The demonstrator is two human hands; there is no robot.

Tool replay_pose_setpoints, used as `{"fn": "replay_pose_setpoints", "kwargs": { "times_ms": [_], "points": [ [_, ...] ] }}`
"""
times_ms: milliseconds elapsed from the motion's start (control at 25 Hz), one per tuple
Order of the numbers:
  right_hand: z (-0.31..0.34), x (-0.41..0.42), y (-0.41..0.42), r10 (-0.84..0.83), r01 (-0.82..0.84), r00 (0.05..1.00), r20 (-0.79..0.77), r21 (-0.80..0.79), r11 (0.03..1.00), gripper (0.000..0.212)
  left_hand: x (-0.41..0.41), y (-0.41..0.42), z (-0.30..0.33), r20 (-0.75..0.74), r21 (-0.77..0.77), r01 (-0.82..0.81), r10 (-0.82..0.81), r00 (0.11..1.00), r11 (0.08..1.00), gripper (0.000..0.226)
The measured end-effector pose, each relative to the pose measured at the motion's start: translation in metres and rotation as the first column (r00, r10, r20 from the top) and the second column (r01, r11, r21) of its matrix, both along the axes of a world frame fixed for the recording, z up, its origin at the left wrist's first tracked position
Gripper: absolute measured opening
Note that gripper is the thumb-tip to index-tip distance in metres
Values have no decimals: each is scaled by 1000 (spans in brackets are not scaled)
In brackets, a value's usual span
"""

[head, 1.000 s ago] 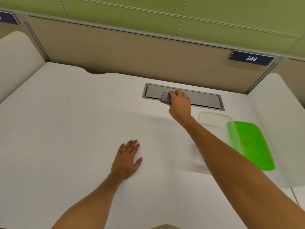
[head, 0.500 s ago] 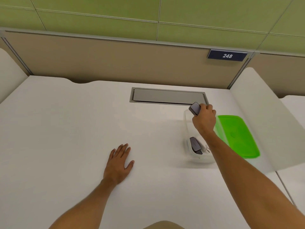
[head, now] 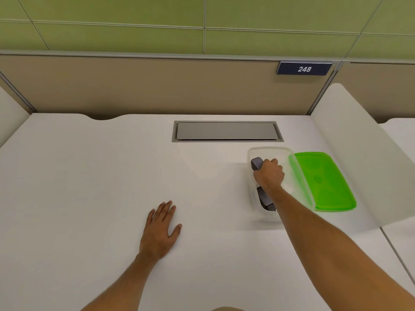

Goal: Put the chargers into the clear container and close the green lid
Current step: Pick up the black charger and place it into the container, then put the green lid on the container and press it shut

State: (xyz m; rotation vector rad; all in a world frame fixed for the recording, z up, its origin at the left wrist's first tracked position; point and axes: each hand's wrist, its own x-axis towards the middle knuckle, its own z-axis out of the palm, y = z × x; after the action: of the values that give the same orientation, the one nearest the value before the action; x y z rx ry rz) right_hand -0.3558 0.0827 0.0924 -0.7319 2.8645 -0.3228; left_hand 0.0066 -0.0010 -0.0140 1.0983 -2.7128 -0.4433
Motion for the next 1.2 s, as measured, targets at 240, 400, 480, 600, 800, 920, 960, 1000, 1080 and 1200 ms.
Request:
{"fn": "replay_pose_setpoints", "kwargs": {
  "times_ms": [240,400,480,600,800,920,960,1000,1080,1200],
  "points": [
    [-14,-3,-4,16,-17,1000,10,39,999,32,-1,0,2,11,2,-3,3,1000,1000,64],
    [-18,-3,-2,21,-21,1000,1,64,998,35,-1,1,5,26,7,-5,5,1000,1000,64],
    [-16,-4,-2,17,-17,1000,-13,47,999,34,-1,1,6,24,12,-6,5,1000,1000,64],
    [-3,-16,0,-17,8,996,-89,-100,995,33,0,1,7,32,15,-4,4,999,1000,65],
    [27,-58,35,-192,82,947,-257,-386,919,25,0,1,8,26,33,1,-2,1000,999,75],
    [26,-79,75,-275,165,923,-268,-372,913,23,-1,1,9,45,32,-3,2,999,999,76],
    [22,-83,89,-285,194,925,-250,-332,923,24,-1,1,9,53,31,-3,1,999,1000,75],
    [16,-87,103,-280,214,933,-225,-279,936,24,-2,1,10,57,33,1,-2,998,999,77],
    [1,-90,129,-239,211,959,-150,-179,961,24,-3,2,9,53,40,8,-10,999,999,85],
    [-21,-86,162,-153,151,988,-21,-69,986,26,-3,2,10,47,51,14,-16,999,999,90]
  ]
}}
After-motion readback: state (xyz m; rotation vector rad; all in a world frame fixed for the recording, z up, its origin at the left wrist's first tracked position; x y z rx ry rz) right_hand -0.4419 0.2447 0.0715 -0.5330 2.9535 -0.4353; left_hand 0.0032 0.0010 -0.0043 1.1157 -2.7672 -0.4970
